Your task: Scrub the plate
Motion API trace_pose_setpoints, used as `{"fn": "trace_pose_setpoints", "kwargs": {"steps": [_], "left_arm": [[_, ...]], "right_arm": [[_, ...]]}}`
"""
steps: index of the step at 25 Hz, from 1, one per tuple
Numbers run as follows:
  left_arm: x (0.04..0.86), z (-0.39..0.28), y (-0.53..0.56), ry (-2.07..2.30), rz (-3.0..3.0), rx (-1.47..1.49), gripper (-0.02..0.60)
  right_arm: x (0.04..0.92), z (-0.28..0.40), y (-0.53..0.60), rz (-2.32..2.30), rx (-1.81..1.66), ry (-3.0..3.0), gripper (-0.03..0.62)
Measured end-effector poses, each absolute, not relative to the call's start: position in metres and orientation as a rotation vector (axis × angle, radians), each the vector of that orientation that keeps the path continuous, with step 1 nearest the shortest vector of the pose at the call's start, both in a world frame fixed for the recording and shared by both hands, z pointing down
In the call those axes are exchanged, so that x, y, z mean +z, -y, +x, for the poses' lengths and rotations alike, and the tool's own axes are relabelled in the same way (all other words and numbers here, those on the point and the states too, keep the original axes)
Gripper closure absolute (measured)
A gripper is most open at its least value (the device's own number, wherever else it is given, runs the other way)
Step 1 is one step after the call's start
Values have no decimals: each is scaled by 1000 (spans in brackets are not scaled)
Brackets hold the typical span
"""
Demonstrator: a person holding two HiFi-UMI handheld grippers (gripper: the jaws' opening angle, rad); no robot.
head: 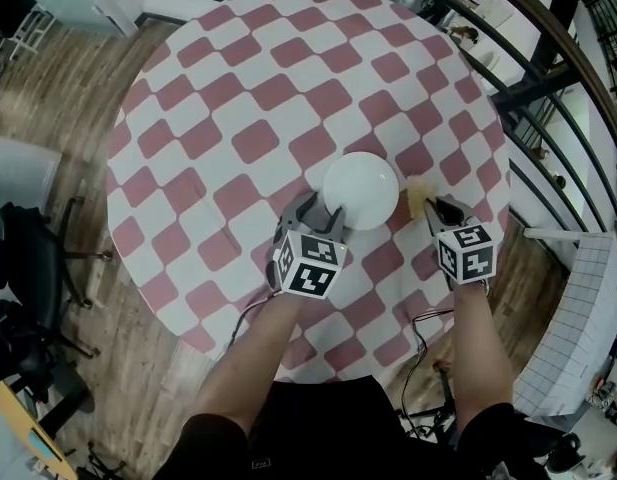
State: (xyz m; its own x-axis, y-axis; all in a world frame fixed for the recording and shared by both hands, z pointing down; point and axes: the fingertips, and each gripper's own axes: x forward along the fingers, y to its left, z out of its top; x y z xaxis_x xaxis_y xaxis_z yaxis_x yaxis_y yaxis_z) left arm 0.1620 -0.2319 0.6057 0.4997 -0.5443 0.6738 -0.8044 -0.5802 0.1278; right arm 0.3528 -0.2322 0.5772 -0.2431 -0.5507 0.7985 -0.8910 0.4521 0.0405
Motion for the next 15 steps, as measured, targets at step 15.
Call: {"fn": "trace_pose_setpoints", "kwargs": {"steps": [15], "left_arm": [[604, 165, 230, 1145, 2352, 827, 377]], "right_arm": [[605, 188, 244, 692, 530, 2115, 556]]}}
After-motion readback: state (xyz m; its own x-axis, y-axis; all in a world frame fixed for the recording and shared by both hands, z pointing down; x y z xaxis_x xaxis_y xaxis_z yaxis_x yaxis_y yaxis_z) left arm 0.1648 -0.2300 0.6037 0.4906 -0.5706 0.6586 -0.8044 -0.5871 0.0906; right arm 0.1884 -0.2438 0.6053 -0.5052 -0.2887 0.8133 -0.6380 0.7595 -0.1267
